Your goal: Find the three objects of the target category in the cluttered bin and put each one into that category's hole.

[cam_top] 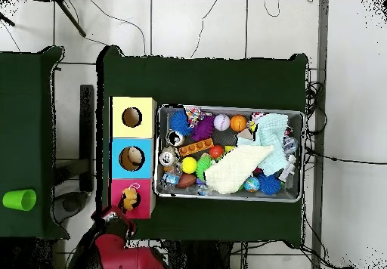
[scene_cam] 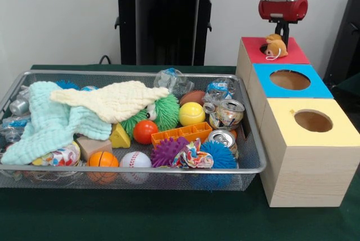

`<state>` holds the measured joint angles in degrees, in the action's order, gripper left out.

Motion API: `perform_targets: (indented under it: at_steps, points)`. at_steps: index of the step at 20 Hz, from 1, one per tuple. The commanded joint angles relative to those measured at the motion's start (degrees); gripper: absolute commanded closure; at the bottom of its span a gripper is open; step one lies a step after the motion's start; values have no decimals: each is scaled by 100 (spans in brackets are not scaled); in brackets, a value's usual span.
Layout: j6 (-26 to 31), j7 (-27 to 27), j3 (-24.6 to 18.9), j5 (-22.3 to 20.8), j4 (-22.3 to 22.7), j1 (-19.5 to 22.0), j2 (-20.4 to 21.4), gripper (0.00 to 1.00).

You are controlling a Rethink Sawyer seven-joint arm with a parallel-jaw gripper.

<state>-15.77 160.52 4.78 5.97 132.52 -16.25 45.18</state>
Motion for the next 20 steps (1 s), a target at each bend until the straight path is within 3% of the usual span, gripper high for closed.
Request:
perform_targets:
  at_steps: [1, 10, 11, 16, 20]
  points:
    - [-374, 460, -123, -4, -594, 234, -324, 100]
    - [-440, 447, -6, 135, -657, 88, -425, 100]
    - [-406, 399, 15, 152, -669, 63, -438, 0]
    - [-314, 343, 311, 461, -678, -220, -455, 0]
    - [-247, 313, 254, 286, -684, -84, -400, 0]
